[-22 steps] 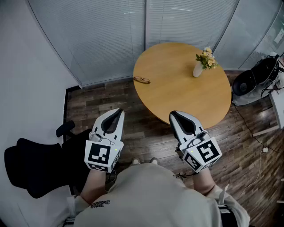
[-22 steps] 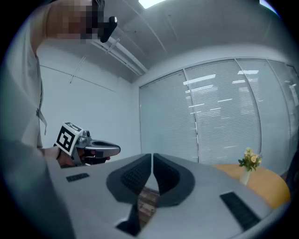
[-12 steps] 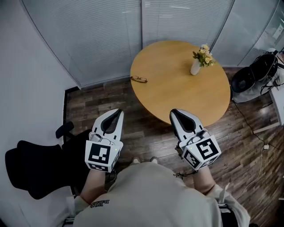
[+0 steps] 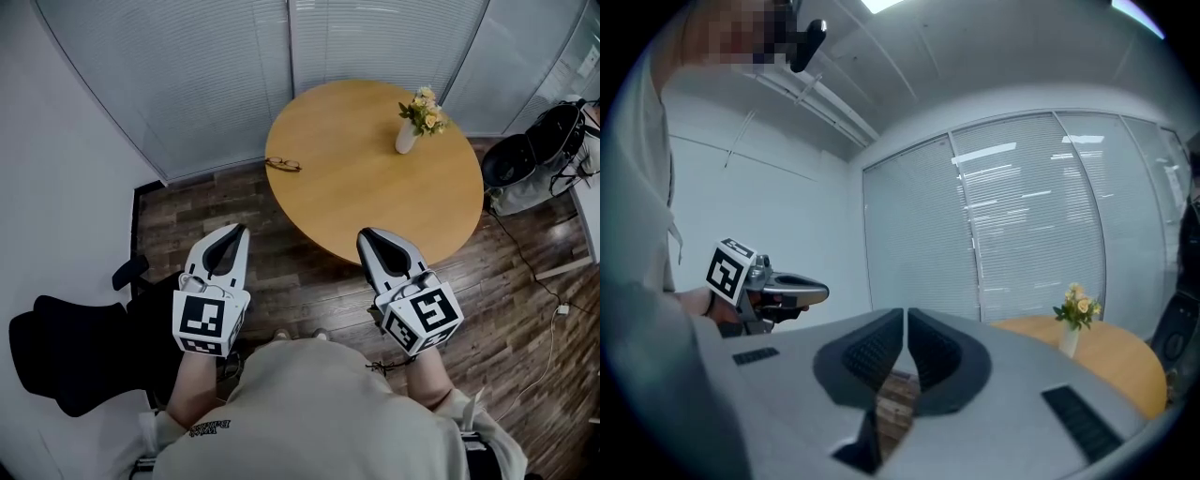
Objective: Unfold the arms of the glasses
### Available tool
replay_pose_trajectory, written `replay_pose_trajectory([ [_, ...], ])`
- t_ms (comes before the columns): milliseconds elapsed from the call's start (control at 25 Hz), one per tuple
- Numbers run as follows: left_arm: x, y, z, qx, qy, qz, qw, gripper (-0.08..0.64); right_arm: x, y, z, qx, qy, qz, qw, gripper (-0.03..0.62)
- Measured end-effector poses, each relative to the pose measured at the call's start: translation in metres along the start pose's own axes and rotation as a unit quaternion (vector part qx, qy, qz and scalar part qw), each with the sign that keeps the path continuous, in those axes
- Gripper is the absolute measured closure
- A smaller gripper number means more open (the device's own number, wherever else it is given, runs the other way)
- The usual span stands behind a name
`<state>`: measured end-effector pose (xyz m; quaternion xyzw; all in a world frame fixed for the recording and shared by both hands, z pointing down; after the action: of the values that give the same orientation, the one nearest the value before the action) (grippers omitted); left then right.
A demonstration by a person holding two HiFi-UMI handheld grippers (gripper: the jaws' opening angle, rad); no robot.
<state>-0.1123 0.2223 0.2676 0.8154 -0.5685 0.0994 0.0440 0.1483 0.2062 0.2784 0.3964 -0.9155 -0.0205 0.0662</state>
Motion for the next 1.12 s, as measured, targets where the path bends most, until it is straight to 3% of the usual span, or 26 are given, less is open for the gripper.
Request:
replay_pose_trajectory([
  [360,0.021,-0.016,0.004,0.031,-0.001,0.016,0.9994,0.534,-0.004,-0.032,-0.022,0.061,-0.009,0.026,0.998,0.555],
  [800,0.06,-0.011,-0.002,0.04,0.016,0.015,0.9989,0.534,0.014,-0.053,-0.042,0.068,0.011,0.027,0.997,0.555],
  [1120,0.102,0.021,-0.013,0.053,0.029,0.005,0.9982,0.534,0.058,-0.063,-0.049,0.063,0.028,0.018,0.997,0.555],
])
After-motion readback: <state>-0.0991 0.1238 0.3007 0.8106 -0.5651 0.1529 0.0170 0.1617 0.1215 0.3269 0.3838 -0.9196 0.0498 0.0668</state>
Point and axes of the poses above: the fingertips, and each gripper's own axes: x forward along the fingers, y to its left, z out of its top, the point moved 7 cm from there along -x, backward along the fingers, and after that the axes turned 11 degrees about -x, right-handed, at the moved point
